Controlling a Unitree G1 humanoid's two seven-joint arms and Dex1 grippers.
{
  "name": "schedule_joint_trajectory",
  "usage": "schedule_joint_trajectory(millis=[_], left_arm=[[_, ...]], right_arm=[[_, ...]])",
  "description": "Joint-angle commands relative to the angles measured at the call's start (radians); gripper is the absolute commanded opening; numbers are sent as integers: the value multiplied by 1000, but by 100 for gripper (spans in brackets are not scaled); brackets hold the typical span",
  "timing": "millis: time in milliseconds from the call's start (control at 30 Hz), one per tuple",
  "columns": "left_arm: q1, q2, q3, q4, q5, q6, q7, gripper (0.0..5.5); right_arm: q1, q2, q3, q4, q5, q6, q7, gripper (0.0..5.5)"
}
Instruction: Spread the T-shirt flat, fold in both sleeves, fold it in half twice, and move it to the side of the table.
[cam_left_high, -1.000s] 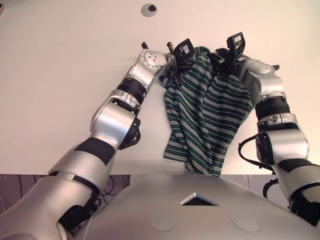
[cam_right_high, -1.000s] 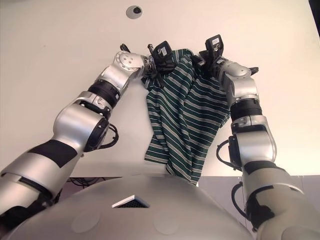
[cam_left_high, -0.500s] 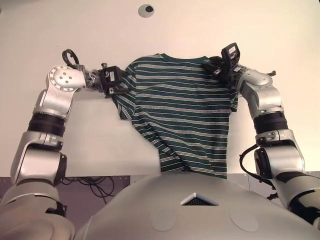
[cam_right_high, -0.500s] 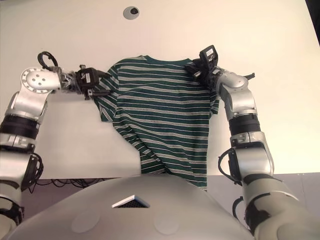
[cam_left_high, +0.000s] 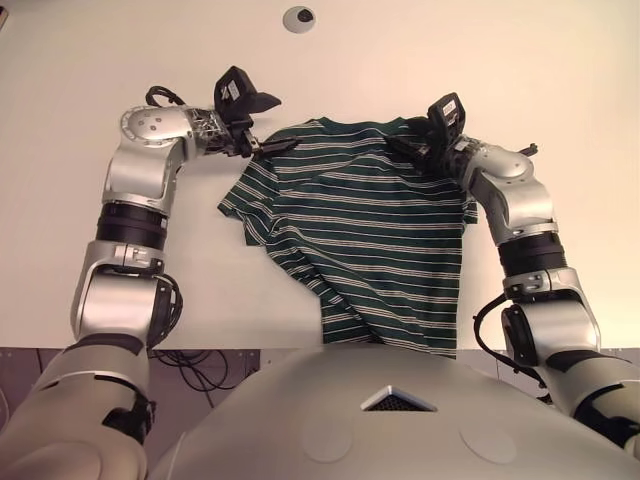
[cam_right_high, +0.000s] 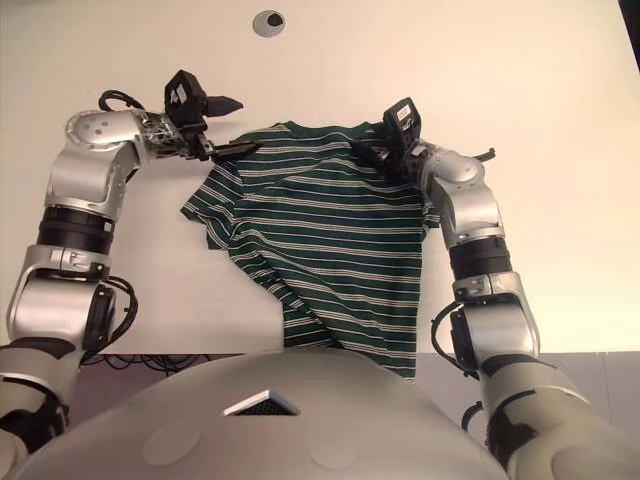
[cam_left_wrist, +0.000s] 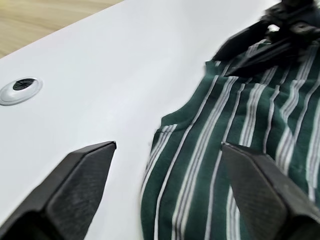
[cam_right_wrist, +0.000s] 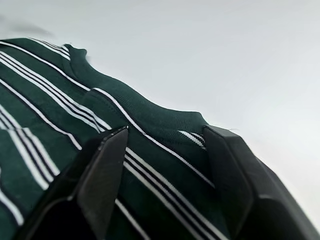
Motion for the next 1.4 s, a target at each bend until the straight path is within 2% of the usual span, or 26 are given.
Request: schedule_joint_trajectory(millis=[33, 167, 233, 267, 433, 700, 900, 1167, 1267, 1400], left_arm=[[-90, -69, -38, 147, 69, 7, 49, 385], [-192, -132, -21, 385, 102, 11, 100, 385], [-212, -151, -26, 453, 104, 20, 46, 385], [-216, -157, -34, 477, 112, 16, 23, 385], [-241, -184, -50, 588, 169, -24, 53, 385], [-305, -201, 0, 681, 162, -30, 83, 385], [-338, -223, 11, 718, 185, -32, 132, 385], [-295, -230, -53, 755, 288, -82, 148, 385], [-278, -228, -76, 764, 322, -108, 174, 343], [-270, -223, -76, 770, 321, -115, 176, 298]], right_arm=[[-24, -58, 4, 48, -55, 14, 9, 272], [-17, -70, 43, 75, -79, 45, 75, 272], [-12, -68, 58, 75, -74, 72, 103, 272], [-12, -66, 61, 77, -69, 82, 112, 272], [-23, -55, 45, 105, -53, 101, 123, 187], [-45, -46, 2, 87, -13, 108, 136, 187], [-62, -43, -41, 77, 5, 89, 115, 280], [-76, -74, -116, 20, 71, 110, 135, 280], [-81, -90, -128, 44, 62, 100, 124, 282], [-83, -103, -67, 120, -11, 82, 131, 282]])
